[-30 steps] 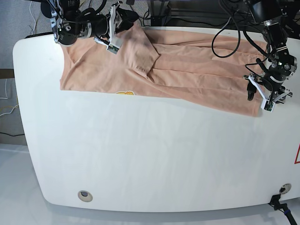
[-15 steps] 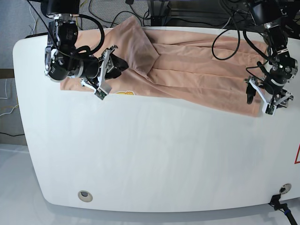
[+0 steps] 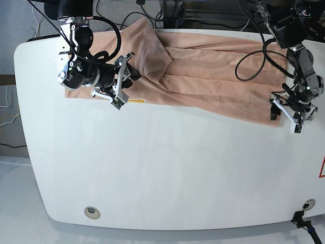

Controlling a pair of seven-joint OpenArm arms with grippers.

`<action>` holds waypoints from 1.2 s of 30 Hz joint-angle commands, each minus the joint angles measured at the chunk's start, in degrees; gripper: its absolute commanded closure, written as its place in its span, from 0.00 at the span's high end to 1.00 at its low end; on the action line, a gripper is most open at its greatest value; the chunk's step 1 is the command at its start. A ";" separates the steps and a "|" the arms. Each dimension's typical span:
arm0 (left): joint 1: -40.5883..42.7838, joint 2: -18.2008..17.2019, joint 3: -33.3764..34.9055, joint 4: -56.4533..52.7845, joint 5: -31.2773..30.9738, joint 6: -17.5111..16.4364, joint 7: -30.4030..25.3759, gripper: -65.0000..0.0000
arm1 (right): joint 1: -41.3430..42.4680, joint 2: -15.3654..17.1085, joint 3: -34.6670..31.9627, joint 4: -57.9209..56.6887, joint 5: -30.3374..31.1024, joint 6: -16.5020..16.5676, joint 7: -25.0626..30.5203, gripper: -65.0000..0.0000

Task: Fold the T-shirt properly
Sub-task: 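Move the left gripper to the shirt's folded edge and grasp it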

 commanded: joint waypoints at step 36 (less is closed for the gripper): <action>3.36 -0.53 2.82 6.76 -1.08 -0.01 -1.64 0.06 | -0.26 -0.89 0.10 -5.92 0.98 0.38 2.45 0.33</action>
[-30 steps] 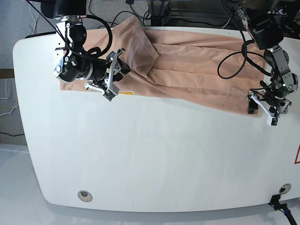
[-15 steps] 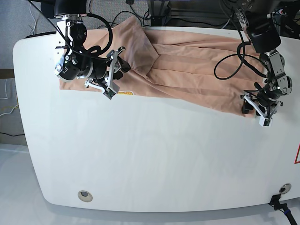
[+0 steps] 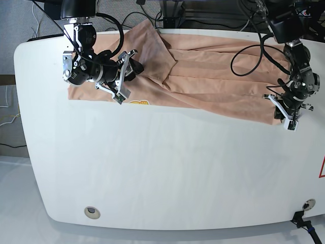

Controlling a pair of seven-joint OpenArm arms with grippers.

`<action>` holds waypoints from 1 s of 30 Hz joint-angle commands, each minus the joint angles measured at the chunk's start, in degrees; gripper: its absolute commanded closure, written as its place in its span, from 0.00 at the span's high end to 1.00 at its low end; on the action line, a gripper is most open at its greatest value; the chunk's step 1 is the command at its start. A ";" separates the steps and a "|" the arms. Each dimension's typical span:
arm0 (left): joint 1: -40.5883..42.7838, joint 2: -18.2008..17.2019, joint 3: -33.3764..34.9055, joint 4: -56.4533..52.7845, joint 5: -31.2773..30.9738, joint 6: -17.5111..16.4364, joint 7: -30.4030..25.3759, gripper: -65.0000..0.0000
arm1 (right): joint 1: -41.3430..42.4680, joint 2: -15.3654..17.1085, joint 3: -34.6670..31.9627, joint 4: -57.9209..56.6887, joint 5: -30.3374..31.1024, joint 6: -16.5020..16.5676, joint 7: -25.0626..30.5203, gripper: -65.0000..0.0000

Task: Fold the T-shirt properly
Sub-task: 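Move the left gripper to the shirt's folded edge and grasp it, then drag the held edge with the left gripper toward the arms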

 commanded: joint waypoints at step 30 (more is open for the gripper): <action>10.04 -3.50 -6.18 14.72 -19.19 0.04 8.44 0.81 | 0.59 0.33 0.07 0.48 0.83 0.38 1.60 0.33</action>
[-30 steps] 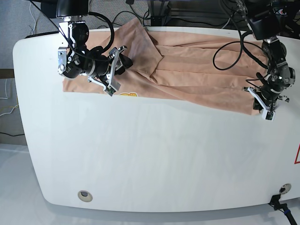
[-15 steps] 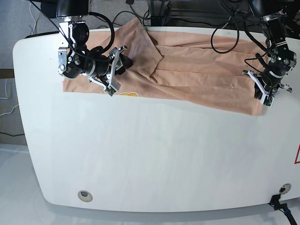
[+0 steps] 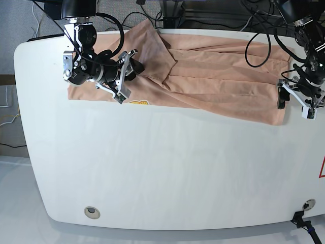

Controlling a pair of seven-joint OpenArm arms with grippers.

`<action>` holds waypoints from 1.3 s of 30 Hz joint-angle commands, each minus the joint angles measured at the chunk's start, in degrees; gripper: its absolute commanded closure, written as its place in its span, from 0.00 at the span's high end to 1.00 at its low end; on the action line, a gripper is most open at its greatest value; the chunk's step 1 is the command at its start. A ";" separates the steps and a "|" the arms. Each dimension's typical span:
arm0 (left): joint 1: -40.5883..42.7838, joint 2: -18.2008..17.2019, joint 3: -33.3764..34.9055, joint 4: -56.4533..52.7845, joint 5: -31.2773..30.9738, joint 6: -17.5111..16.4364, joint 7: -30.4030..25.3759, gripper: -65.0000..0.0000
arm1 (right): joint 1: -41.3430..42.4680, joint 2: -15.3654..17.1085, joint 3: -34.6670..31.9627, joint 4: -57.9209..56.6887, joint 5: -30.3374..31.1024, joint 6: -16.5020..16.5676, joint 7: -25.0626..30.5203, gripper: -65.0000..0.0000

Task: Fold the T-shirt properly
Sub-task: 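Drag the held edge with the left gripper toward the arms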

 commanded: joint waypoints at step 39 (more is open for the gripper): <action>-0.34 -0.76 4.49 -6.65 -4.60 -0.29 -1.04 0.16 | 0.62 0.35 0.10 0.72 1.02 0.38 0.92 0.33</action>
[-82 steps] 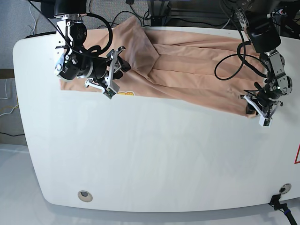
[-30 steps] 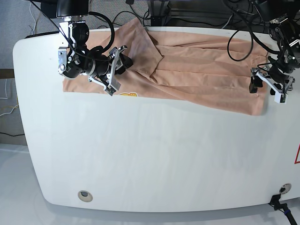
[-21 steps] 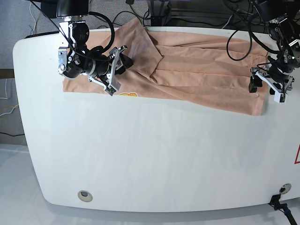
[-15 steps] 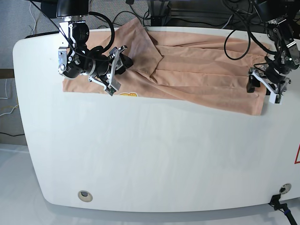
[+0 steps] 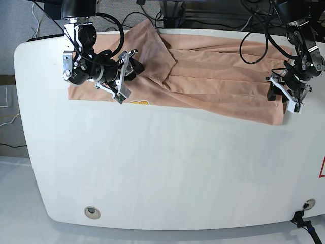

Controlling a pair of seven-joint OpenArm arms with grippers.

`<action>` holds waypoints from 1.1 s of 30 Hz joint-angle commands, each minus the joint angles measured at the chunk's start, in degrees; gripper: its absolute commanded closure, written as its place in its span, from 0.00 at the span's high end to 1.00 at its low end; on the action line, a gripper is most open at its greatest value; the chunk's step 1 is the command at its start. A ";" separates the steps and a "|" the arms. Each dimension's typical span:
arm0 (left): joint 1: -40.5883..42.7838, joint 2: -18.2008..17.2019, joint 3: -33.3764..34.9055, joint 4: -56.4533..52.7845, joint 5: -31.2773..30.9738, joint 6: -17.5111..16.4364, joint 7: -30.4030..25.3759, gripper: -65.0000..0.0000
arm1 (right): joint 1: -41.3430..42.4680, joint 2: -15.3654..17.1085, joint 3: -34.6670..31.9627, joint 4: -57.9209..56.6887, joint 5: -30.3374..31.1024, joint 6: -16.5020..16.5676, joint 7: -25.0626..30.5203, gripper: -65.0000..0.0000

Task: Fold the T-shirt properly
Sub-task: 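Drag the held edge with the left gripper toward the arms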

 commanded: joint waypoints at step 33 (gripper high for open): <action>19.46 -1.18 -7.59 22.45 -1.00 -0.07 -1.22 0.00 | 0.53 -1.12 0.12 0.63 0.67 0.38 0.90 0.33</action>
